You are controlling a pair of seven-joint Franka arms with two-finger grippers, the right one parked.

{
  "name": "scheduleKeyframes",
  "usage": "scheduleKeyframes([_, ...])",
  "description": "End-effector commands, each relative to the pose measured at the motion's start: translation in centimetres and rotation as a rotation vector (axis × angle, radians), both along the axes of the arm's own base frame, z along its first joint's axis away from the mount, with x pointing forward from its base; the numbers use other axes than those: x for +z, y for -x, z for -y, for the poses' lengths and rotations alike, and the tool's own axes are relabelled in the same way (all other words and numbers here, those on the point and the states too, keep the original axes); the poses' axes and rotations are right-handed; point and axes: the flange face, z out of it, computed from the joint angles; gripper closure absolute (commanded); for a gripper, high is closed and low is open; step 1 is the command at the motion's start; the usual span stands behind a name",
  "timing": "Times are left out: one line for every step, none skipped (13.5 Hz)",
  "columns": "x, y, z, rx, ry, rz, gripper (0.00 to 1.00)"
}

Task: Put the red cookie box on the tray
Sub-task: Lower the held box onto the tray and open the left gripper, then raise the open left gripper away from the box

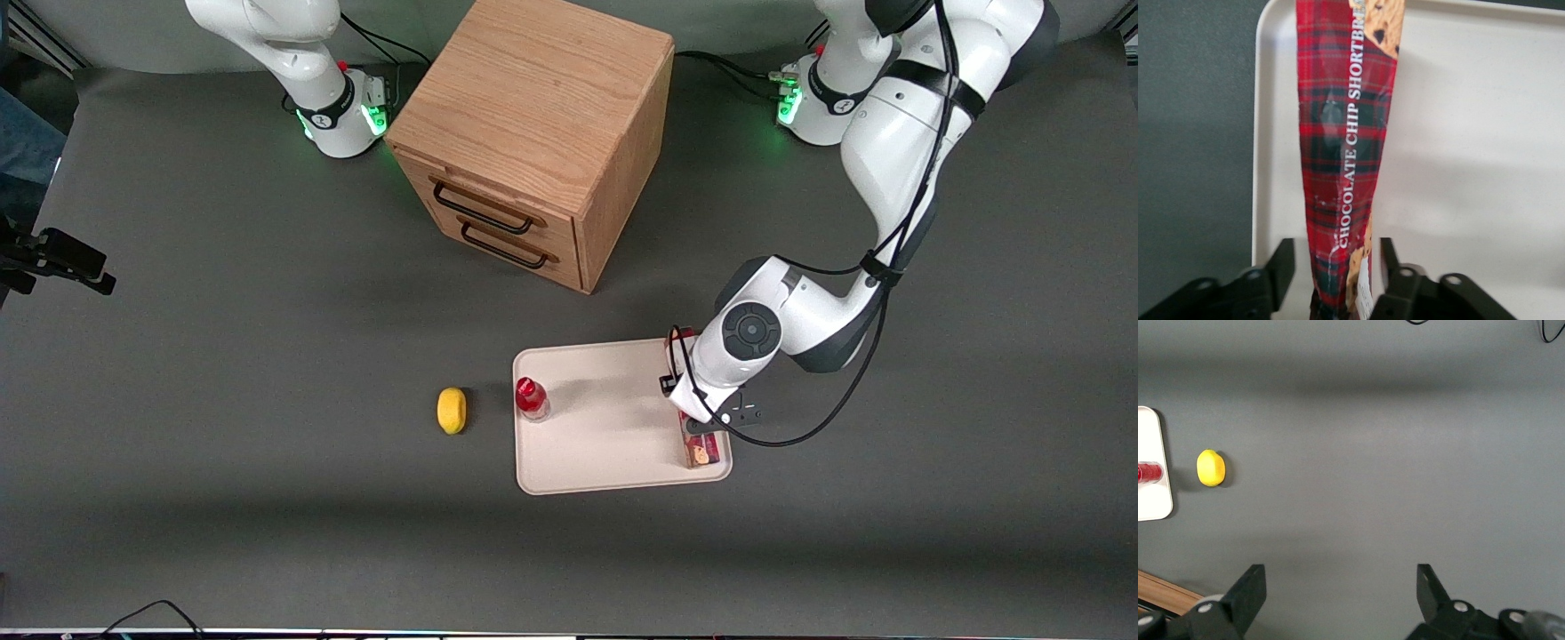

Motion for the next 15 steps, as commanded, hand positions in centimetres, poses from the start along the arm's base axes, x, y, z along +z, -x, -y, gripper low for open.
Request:
scheduleKeyframes([0.9, 0.2, -0.2, -0.003, -0.013, 0.022, 0.0])
scheduleKeyframes([1.1, 0.2, -0.2, -0.002, -0.015, 0.022, 0.0])
scheduleKeyframes([1.3, 0.1, -0.4, -0.001, -0.018, 0.022, 0.0])
scheduleKeyframes([2.4, -0.1, -0.5, 0.002, -0.02, 0.037, 0.0])
scheduleKeyframes([3.9, -0.2, -0.6, -0.005, -0.03, 0.044, 0.0])
scheduleKeyframes([5.5, -0.1, -1.2, -0.016, -0.06, 0.037, 0.0])
scheduleKeyframes([7.7, 0.2, -1.2, -0.018, -0.08, 0.04, 0.0])
scheduleKeyframes([10.2, 0.5, -1.3, -0.011, -0.088, 0.046, 0.0])
scheduleKeyframes([13.1, 1.0, -1.6, -0.002, -0.108, 0.052, 0.0])
scheduleKeyframes([16.0, 1.5, -2.1, 0.007, -0.125, 0.047, 0.0])
scheduleKeyframes([18.6, 2.2, -2.9, -0.008, -0.134, 0.037, 0.0])
scheduleKeyframes([21.0, 2.6, -4.2, -0.049, -0.133, 0.025, 0.0])
scheduleKeyframes([23.1, 2.8, -6.0, -0.093, -0.122, 0.003, 0.0])
scheduleKeyframes([25.2, 2.9, -8.7, -0.103, -0.112, -0.023, 0.0])
scheduleKeyframes([27.5, 2.9, -11.7, -0.106, -0.111, -0.026, 0.0])
